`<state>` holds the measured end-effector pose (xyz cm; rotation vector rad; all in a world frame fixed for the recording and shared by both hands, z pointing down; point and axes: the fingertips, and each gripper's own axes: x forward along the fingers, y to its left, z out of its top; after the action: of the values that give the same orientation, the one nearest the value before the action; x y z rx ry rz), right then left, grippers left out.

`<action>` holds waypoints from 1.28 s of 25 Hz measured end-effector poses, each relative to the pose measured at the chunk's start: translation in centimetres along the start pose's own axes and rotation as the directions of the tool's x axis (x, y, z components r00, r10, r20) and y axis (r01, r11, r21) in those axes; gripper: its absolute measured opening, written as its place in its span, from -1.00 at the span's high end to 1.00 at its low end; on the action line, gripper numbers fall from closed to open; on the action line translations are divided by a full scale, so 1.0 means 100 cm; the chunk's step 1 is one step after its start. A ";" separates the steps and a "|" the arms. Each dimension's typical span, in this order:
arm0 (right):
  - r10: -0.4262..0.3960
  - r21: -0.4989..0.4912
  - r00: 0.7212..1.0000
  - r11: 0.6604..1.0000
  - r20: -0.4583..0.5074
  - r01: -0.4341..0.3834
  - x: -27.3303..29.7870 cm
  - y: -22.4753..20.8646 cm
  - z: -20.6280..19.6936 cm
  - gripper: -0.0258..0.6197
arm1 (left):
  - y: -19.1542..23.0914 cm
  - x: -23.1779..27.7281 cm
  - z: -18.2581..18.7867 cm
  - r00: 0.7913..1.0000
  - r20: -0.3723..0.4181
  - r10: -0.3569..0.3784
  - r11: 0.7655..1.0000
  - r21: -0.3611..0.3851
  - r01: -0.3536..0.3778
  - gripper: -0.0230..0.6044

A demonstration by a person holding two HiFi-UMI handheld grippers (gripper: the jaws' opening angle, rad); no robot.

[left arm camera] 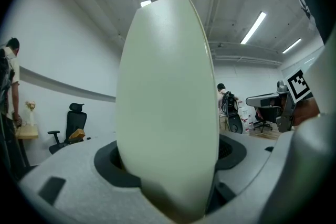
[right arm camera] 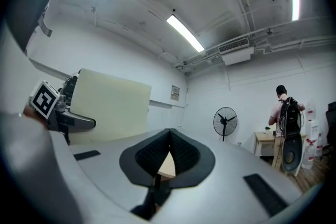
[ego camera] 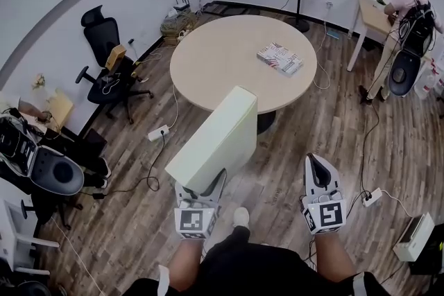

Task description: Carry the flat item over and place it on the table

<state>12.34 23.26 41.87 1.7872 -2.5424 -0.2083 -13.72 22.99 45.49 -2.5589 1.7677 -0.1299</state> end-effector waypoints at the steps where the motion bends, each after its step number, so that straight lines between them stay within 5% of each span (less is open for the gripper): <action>1: -0.004 -0.009 1.000 1.000 0.000 0.004 0.012 0.000 0.001 0.93 | 0.008 0.009 0.002 1.000 0.002 -0.004 1.000 0.000 0.004 -0.21; 19: -0.065 -0.074 0.998 0.995 -0.007 0.064 0.139 -0.014 0.001 0.93 | 0.072 0.133 0.016 0.993 0.049 -0.108 0.991 -0.069 0.112 -0.21; 32: -0.007 -0.091 1.000 0.996 0.017 0.009 0.236 -0.099 -0.013 0.93 | 0.070 0.251 0.010 0.997 -0.007 -0.072 0.993 -0.096 0.071 -0.21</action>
<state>13.63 -2.29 40.67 1.7710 -2.4939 -0.3352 -11.34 -3.03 45.30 -2.6940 1.7266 -0.0613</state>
